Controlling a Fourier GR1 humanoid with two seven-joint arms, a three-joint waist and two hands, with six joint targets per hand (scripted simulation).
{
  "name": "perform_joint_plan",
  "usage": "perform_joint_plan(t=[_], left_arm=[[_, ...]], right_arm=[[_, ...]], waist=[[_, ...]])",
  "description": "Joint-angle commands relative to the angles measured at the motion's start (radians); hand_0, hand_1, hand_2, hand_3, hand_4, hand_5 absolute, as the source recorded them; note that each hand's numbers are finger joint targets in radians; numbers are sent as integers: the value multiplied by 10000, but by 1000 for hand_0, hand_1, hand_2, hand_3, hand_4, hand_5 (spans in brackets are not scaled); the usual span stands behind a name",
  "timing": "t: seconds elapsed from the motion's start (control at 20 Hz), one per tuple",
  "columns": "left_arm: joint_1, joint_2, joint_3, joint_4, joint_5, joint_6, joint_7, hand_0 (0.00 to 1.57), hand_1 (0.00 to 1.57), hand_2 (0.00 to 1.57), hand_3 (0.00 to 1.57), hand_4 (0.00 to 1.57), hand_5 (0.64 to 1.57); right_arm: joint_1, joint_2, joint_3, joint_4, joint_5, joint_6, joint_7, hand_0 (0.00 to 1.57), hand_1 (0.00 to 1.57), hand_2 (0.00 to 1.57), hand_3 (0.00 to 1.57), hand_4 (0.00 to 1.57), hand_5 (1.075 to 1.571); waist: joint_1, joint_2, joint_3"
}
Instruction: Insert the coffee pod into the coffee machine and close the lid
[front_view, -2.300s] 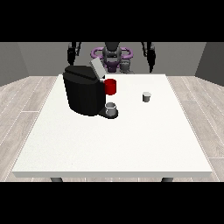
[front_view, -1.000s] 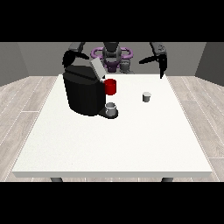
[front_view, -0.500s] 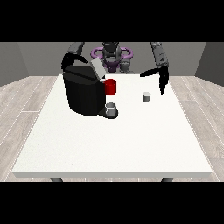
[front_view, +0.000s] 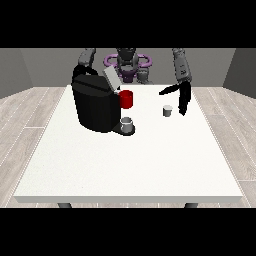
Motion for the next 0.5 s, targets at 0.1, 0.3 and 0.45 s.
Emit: perform_joint_plan(t=[0.1, 0.3, 0.45], left_arm=[[-183, 62, -54, 1282, -720, 549, -909, 223, 223, 529, 222, 0, 1571], [-502, -174, -432, 1461, -1175, 633, 110, 807, 807, 847, 501, 0, 1571], [-449, 353, -531, 1955, -1615, 616, -460, 704, 704, 775, 487, 0, 1571]], right_arm=[[-84, -244, -143, -128, -244, 210, 150, 0, 0, 0, 0, 412, 1571], [-351, -55, -224, 586, -59, -171, 263, 0, 0, 0, 0, 393, 1571], [-61, 12, 134, 52, 96, -103, 301, 0, 0, 0, 0, 435, 1571]], waist=[[-230, 87, 0], [53, -202, 3], [-267, -52, 0]])
